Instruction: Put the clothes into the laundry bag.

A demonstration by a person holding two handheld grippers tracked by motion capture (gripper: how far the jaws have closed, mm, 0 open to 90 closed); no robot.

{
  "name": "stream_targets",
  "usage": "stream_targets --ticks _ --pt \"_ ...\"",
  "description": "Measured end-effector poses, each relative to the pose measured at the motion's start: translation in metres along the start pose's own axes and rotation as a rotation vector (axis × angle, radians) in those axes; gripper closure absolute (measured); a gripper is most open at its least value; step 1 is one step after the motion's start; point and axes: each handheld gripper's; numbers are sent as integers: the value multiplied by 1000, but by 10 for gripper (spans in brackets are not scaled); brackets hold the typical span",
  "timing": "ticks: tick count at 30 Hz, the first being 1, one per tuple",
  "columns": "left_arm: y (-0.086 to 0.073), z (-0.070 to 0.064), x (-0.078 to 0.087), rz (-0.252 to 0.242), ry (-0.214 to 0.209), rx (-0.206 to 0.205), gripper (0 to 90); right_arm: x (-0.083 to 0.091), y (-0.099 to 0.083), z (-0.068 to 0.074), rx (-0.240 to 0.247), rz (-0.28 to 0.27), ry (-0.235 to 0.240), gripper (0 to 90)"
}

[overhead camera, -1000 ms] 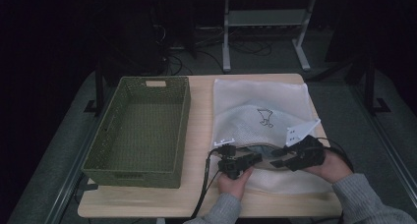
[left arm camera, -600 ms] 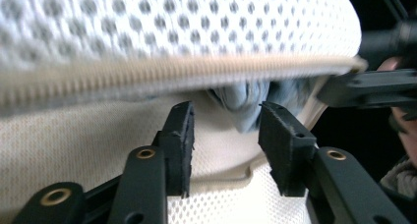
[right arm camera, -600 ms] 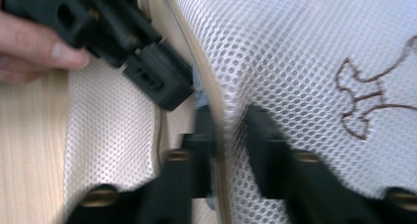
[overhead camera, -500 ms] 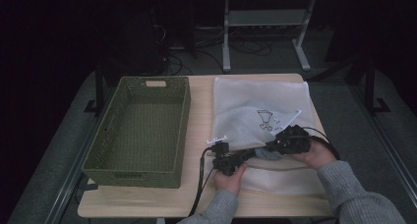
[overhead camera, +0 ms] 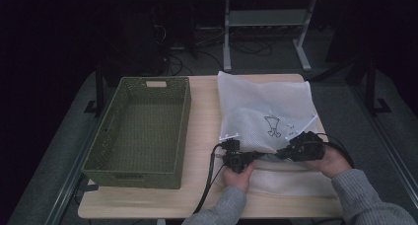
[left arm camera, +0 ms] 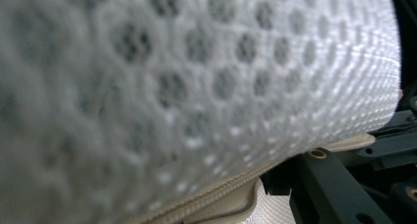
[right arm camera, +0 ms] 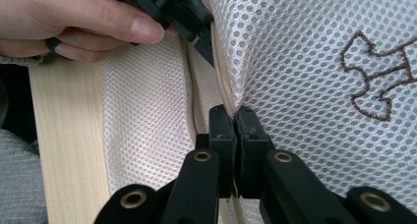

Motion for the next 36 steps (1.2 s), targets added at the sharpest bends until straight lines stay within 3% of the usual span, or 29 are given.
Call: stream_targets --ticks 6,13,15,22,36 --pt "-7 -2 9 27 5 -36 639 0 -3 -4 -27 -10 15 847" --pt "-8 6 38 44 26 -64 632 -2 6 -8 -45 -66 69 690" --pt "-6 8 47 42 32 -72 631 -2 11 -9 -49 -91 79 688" --pt "-2 10 68 45 46 -114 616 -14 27 -9 -40 -73 70 705" --pt "3 20 102 27 86 -135 605 -27 51 -5 -12 -77 78 664"
Point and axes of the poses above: each handheld gripper's, and its own axes: x roughly backward along the jaws, y roughly out of its top, z roughly to its left, and after that the axes turned 10 degrees about -z, right-handed
